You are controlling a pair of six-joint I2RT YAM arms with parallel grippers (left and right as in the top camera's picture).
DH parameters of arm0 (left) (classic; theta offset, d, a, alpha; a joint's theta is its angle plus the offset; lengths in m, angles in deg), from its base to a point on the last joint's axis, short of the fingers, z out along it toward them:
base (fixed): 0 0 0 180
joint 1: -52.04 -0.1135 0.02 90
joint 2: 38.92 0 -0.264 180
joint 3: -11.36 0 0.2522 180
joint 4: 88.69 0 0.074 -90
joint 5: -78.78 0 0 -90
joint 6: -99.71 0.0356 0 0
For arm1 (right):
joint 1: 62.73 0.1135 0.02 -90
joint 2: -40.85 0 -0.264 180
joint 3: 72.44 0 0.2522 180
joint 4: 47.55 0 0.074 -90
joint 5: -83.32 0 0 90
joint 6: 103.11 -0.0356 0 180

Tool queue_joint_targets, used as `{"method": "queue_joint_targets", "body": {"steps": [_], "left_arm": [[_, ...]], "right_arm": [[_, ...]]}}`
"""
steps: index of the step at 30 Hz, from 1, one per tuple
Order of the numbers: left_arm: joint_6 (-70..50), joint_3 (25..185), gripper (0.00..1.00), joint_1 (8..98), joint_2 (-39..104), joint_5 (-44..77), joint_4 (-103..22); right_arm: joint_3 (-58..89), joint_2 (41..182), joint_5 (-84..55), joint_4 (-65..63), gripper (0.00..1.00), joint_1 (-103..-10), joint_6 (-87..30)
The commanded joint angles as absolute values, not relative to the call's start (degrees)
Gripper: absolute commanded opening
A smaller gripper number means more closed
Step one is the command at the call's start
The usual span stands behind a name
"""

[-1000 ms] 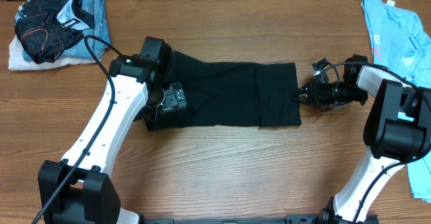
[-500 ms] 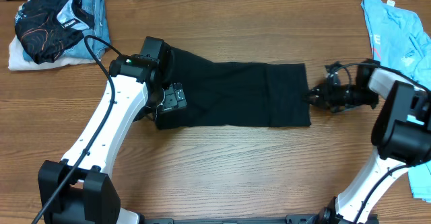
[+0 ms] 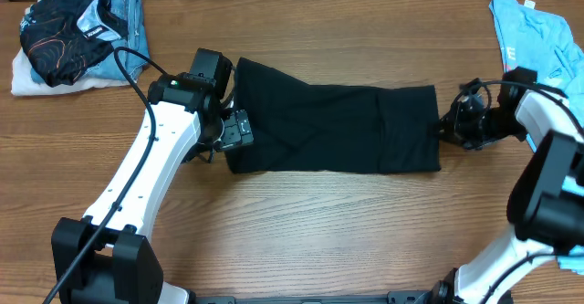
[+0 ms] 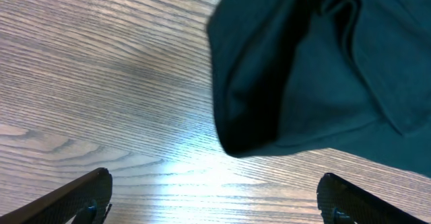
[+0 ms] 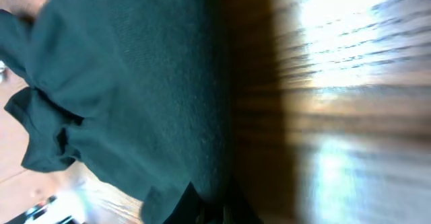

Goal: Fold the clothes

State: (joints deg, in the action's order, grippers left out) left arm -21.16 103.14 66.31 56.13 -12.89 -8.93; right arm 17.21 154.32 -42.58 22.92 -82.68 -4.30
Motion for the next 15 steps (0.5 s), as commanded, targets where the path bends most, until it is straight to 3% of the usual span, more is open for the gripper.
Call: {"method": "queue_joint_targets", "body": {"steps": [1, 15], "left_arm": [[-19.89, 102.79, 1.0, 66.79, 55.95, -12.63, -9.26], [-19.89, 102.79, 1.0, 66.79, 55.95, -12.63, -9.61]], "right_arm": [[17.98, 146.78, -37.99, 23.14, 0.04, -80.53, -7.66], [17.94, 143.35, -22.04, 21.52, 0.04, -61.65, -17.26]]}}
